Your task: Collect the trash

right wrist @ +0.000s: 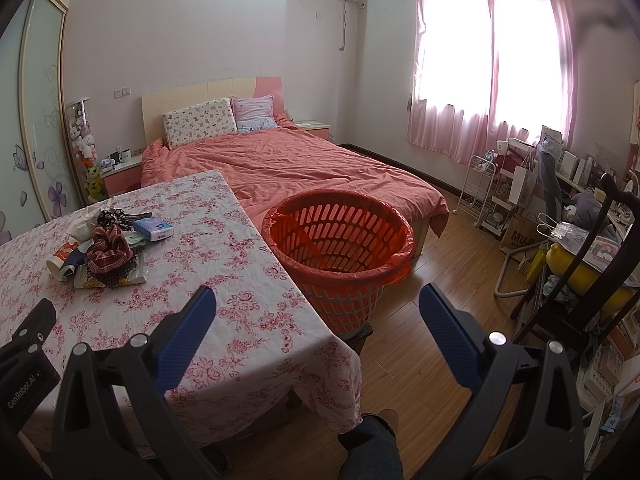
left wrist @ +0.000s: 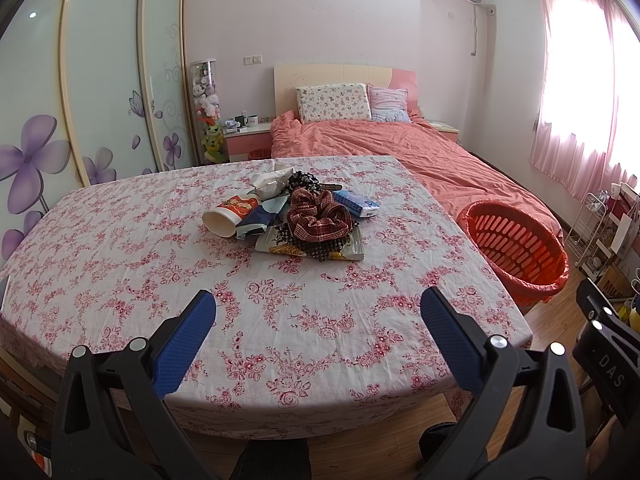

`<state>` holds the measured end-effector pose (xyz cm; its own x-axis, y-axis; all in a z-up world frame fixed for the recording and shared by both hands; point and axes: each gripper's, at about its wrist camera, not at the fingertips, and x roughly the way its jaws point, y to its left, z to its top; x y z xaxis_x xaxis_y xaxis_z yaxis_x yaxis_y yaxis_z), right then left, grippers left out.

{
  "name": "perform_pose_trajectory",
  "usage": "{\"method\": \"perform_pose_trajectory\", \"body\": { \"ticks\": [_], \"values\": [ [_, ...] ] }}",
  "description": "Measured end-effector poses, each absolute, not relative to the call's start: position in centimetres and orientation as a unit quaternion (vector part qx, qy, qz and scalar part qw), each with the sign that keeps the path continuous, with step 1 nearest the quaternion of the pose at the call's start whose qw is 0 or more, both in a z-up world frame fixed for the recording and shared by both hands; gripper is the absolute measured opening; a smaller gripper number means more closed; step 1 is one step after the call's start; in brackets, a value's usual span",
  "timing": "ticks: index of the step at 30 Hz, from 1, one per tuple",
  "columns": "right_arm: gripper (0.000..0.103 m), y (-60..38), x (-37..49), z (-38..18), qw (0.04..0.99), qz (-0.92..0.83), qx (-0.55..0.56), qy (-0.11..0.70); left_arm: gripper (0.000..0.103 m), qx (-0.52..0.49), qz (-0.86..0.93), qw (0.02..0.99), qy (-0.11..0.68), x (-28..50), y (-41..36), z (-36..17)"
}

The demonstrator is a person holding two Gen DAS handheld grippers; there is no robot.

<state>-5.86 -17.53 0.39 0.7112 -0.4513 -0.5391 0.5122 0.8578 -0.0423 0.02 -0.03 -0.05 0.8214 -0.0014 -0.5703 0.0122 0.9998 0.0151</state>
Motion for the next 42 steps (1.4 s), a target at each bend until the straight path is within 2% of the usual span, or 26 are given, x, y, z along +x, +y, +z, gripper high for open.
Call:
{"method": "perform_pose_trajectory", "body": {
  "ticks": [42],
  "values": [
    [0.099,-17.67,-5.69,0.24,0.923,-0.261,0.056,0.278,0.101,0.008,-0.002,0.953,0.302,0.09,-0.06,-0.60]
  ]
}}
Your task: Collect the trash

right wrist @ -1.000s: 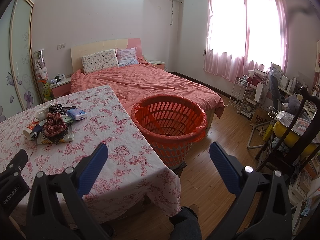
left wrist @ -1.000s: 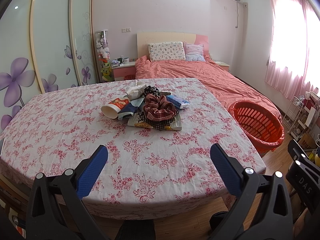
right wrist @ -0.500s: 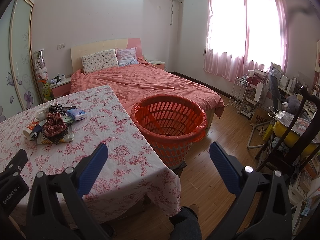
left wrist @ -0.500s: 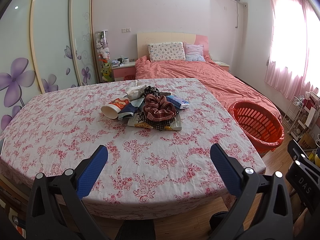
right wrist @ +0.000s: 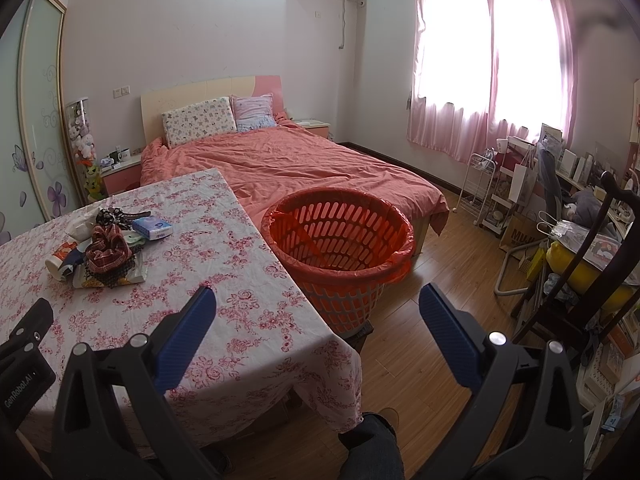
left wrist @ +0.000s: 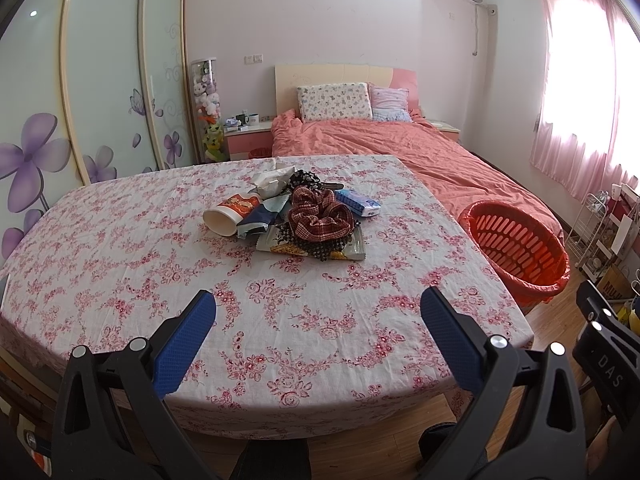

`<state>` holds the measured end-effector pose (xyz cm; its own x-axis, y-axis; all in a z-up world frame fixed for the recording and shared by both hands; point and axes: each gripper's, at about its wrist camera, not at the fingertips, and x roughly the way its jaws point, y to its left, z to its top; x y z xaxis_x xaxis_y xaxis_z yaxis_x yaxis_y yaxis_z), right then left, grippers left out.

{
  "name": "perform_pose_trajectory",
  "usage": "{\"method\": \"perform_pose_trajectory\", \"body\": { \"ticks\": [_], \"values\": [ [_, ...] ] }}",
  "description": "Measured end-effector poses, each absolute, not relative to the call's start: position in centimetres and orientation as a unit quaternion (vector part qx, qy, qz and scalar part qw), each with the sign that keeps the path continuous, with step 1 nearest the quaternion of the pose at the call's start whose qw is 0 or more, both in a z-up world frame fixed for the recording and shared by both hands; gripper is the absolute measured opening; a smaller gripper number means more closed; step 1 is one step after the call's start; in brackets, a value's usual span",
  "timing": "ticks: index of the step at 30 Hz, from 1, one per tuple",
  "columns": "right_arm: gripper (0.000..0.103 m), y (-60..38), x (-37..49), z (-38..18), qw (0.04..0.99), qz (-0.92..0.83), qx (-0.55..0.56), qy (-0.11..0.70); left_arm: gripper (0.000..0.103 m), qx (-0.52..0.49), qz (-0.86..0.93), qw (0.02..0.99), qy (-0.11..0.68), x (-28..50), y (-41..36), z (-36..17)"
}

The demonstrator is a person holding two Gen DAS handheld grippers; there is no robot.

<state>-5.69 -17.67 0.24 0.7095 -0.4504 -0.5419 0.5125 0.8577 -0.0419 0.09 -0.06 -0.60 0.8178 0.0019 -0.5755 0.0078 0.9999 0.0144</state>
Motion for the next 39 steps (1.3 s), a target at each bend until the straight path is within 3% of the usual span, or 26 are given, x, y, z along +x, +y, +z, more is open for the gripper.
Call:
{"method": "perform_pose_trajectory", "body": {
  "ticks": [18,32,39],
  "values": [
    [0.099,-16.5,0.3,-2.1,0.918,-0.233,0.045,0.318,0.101,-0.010,0.055,0.940,0.337,5.7,5.7,-3.3],
    [0.099,-14.3,13.4,-5.4,0.924,-0.121,0.077,0.354,0.101,-0.019,0.082,0.922,0.377,16.4,15.5,-6.6],
    [0.090,-12.7,21.2,-7.2,0.918,-0.045,0.083,0.384,0.101,-0.010,0.051,0.920,0.389,20.1,16.6,-8.2]
  ]
}}
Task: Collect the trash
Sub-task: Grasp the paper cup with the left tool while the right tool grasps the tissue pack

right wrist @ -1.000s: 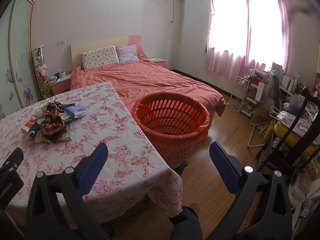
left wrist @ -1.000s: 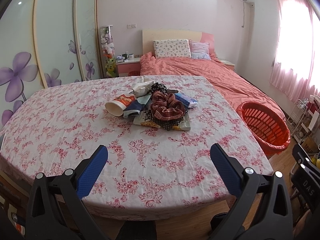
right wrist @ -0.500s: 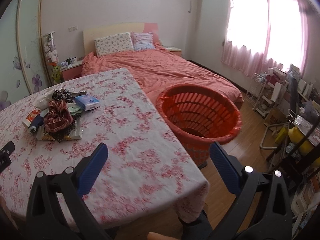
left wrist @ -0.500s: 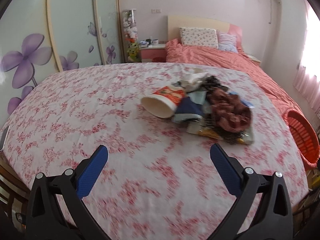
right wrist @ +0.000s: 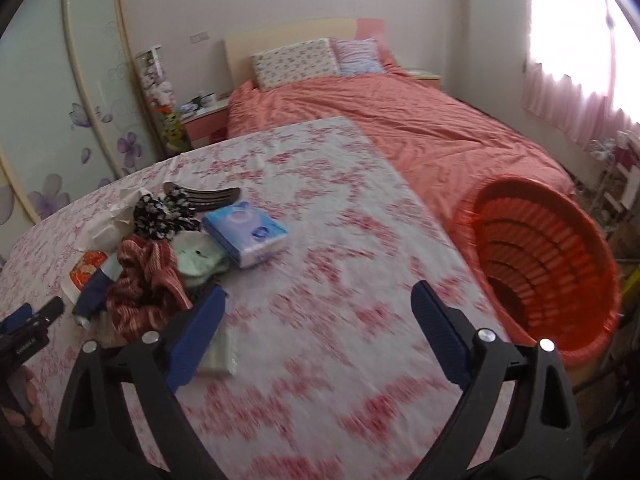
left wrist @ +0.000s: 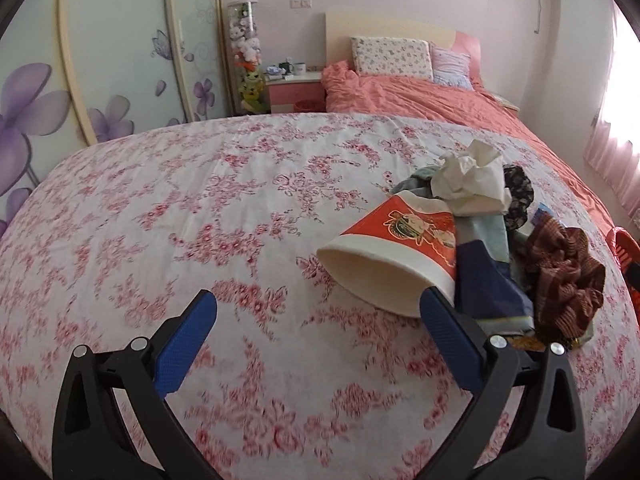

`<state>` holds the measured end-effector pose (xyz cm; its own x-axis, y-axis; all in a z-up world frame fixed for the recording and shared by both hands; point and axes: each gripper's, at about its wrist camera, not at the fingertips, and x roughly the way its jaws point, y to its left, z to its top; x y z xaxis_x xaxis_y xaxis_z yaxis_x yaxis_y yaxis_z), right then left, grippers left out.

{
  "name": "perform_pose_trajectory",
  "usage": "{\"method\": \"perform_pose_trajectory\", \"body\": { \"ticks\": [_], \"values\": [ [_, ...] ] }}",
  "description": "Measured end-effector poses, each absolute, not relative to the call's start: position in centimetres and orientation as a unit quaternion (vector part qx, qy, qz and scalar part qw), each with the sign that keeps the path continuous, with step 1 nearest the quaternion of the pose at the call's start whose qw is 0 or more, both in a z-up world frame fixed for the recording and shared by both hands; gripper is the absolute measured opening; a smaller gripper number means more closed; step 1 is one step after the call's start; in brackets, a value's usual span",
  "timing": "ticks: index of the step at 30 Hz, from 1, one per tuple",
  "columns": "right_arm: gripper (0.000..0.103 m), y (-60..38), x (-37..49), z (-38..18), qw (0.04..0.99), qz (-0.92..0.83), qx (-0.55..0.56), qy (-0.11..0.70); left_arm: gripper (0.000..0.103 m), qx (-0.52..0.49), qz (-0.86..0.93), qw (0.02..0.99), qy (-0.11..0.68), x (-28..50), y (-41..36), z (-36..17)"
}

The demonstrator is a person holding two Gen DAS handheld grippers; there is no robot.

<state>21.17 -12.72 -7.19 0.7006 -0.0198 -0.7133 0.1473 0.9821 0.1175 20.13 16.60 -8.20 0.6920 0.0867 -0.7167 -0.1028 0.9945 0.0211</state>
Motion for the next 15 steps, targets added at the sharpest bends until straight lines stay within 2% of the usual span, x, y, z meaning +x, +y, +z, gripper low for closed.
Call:
{"method": "perform_pose_trajectory", "body": {
  "ticks": [2,7,12,15],
  "values": [
    [0.090,-12.3,23.0,-7.9,0.913,-0.023,0.091,0.397,0.098,0.000,0.050,0.917,0.396,21.1,16.5,-8.6],
    [0.087,-11.6,26.8,-9.2,0.902,0.010,0.107,0.417,0.080,0.014,0.024,0.912,0.410,22.9,16.1,-9.0],
    [0.086,-11.9,29.9,-10.3,0.890,0.028,0.119,0.439,0.071,0.020,-0.008,0.915,0.404,24.5,15.8,-9.0],
    [0.081,-12.0,31.0,-11.2,0.882,0.037,0.123,0.453,0.061,0.018,-0.034,0.916,0.399,25.1,15.6,-8.9]
  ]
}}
